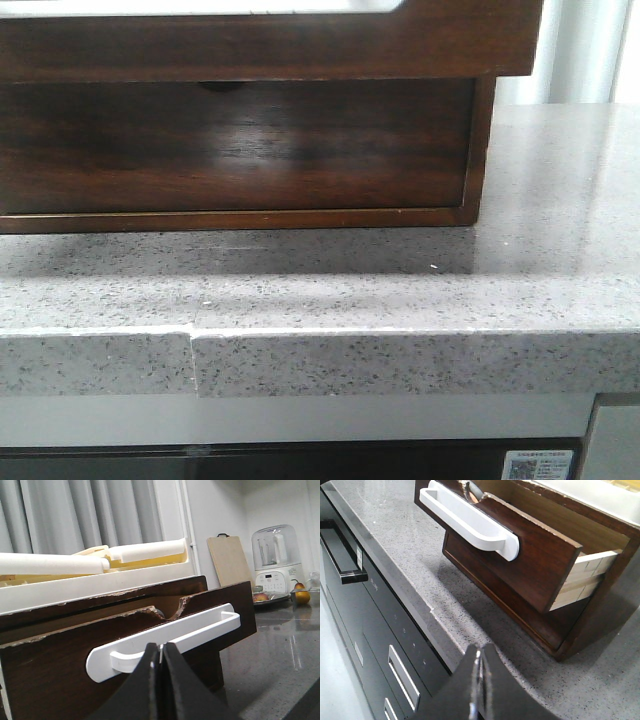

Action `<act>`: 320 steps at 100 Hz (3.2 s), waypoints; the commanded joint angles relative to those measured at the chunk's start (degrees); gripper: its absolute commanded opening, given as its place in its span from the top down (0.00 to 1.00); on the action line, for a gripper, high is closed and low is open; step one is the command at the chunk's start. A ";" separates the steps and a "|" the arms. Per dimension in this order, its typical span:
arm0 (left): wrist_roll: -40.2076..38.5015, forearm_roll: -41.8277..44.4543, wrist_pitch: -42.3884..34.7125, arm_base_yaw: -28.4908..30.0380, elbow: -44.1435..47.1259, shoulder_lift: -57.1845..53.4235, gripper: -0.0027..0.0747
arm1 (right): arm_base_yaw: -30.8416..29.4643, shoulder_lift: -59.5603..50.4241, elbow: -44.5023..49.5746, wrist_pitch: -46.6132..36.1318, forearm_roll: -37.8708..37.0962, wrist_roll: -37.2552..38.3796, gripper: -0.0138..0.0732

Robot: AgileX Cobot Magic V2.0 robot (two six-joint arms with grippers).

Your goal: Put scissors in drawer with both arms

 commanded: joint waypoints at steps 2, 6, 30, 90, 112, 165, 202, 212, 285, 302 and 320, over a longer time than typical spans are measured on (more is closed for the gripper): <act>-0.58 -1.95 -2.14 -0.29 -1.68 0.61 0.99 | 0.00 0.55 -1.40 -3.98 0.79 0.03 0.89; -0.58 -1.95 -1.97 -0.29 -1.68 0.61 0.99 | 0.00 0.55 -1.40 -3.98 0.79 0.03 0.89; -0.36 -8.83 7.43 -0.29 -1.33 0.61 0.99 | 0.00 0.55 -1.40 -3.98 0.79 0.03 0.89; 45.71 -50.17 10.50 12.65 3.05 -4.90 0.99 | 0.00 0.55 -1.40 -3.98 0.79 0.03 0.89; 35.48 -44.81 14.60 21.21 4.39 -6.78 0.99 | 0.00 0.55 -1.40 -3.98 0.79 0.03 0.89; 42.40 -49.18 34.64 23.40 4.50 -6.88 0.99 | 0.00 0.55 -1.40 -3.86 0.79 0.03 0.89; 41.08 -49.18 37.67 23.14 4.50 -6.77 0.99 | 0.00 0.55 -1.40 -3.86 0.79 0.03 0.89; 41.08 -49.18 37.67 23.14 4.50 -6.77 0.99 | 0.00 0.55 -1.40 -3.86 0.79 0.03 0.89; 41.08 -49.18 37.67 23.14 4.50 -6.77 0.99 | 0.00 0.55 -1.40 -3.86 0.79 0.03 0.89; 41.08 -49.18 37.67 23.14 4.50 -6.77 0.99 | 0.00 0.55 -1.40 -4.09 0.56 0.03 0.89; 41.08 -49.18 37.67 23.14 4.50 -6.77 0.99 | -1.77 0.51 0.52 -14.28 0.00 2.81 0.89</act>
